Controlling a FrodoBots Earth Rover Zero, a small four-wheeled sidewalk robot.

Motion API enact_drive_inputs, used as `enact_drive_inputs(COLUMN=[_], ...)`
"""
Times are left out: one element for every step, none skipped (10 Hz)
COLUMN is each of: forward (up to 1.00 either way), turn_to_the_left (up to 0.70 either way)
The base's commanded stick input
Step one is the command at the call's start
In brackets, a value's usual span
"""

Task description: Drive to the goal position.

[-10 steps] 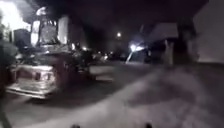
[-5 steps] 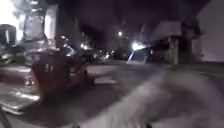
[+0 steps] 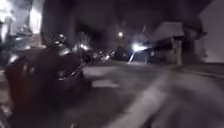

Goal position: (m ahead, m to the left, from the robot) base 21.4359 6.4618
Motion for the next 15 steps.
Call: enact_drive_inputs(forward=[0.7,0.7,0.7,0.7,0.7,0.7,0.7,0.7,0.7,0.7,0.69,0.7,0.7,0.7,0.7], turn_to_the_left=[0.0,0.0,0.0,0.0,0.0,0.0,0.0,0.0,0.0,0.0,0.0,0.0,0.0,0.0,0.0])
